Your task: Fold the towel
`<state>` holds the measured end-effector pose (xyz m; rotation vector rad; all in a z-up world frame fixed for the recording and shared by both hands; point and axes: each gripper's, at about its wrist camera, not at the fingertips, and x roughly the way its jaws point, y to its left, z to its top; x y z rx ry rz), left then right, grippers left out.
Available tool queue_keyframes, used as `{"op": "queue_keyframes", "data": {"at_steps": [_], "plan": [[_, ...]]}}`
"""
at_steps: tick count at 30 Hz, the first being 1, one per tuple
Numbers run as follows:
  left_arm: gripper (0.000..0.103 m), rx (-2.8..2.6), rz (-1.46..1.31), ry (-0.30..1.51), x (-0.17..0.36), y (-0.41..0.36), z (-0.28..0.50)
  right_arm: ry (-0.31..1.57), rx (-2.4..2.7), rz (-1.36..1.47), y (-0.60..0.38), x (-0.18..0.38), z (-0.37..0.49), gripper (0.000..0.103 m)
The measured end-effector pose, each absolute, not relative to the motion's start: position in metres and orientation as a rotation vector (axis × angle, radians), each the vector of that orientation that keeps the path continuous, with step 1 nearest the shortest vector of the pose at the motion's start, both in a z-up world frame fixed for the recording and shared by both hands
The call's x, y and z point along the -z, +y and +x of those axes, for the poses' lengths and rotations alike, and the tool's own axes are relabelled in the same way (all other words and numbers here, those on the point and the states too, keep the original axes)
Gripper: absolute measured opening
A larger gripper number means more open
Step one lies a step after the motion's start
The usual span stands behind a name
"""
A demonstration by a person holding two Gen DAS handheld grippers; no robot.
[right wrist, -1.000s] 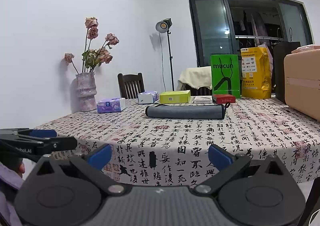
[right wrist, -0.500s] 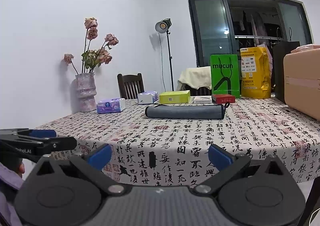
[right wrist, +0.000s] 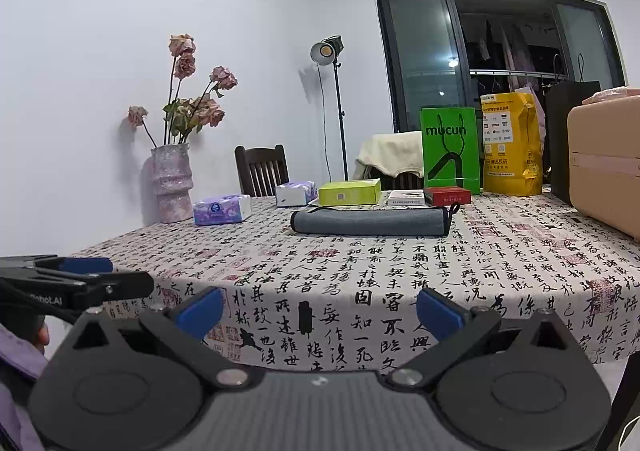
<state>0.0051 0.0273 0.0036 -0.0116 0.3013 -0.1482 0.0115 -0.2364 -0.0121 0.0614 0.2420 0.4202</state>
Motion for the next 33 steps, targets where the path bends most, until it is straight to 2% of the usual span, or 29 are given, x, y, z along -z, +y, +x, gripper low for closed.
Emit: {"op": "queue_keyframes", "data": {"at_steps": [33], "plan": [[0.103, 0.158, 0.001, 0.280, -0.0059, 0.0273, 0.0018, 0.241, -0.419, 0.057, -0.2352, 0.0141, 0.0126, 0.103]]}}
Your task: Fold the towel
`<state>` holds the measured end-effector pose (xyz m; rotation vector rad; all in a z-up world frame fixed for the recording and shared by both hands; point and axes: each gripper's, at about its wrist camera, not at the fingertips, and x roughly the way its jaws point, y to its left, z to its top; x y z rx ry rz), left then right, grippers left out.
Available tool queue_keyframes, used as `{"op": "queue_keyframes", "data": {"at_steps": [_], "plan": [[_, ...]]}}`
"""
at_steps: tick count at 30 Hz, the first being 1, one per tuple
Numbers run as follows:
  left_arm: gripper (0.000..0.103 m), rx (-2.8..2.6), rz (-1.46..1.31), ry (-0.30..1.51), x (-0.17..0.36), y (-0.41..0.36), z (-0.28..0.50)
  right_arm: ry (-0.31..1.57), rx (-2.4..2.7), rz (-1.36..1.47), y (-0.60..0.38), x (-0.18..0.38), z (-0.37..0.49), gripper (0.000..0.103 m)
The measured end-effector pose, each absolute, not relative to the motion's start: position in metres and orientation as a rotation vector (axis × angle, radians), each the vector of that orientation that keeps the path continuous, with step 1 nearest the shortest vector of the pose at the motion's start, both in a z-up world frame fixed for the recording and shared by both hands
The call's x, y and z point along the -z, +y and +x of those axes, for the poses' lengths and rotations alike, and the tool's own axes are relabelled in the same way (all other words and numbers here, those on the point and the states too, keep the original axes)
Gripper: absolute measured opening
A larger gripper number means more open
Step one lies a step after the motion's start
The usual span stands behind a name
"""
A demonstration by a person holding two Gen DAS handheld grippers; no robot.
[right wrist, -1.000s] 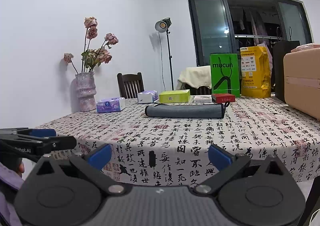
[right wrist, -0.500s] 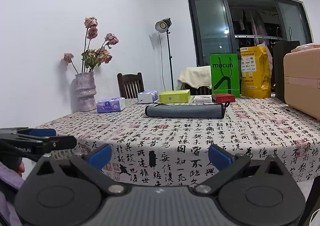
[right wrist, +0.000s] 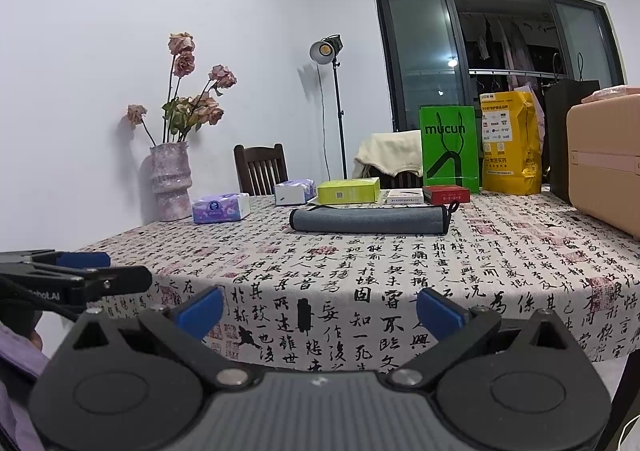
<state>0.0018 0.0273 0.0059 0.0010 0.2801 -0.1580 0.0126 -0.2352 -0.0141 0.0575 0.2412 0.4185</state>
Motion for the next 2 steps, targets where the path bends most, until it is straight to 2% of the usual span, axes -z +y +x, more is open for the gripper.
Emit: {"op": "queue_keyframes", "data": {"at_steps": [2], "plan": [[0.103, 0.164, 0.004, 0.276, -0.0054, 0.0267, 0.0011, 0.236, -0.420, 0.054, -0.2351, 0.0138, 0.0119, 0.103]]}}
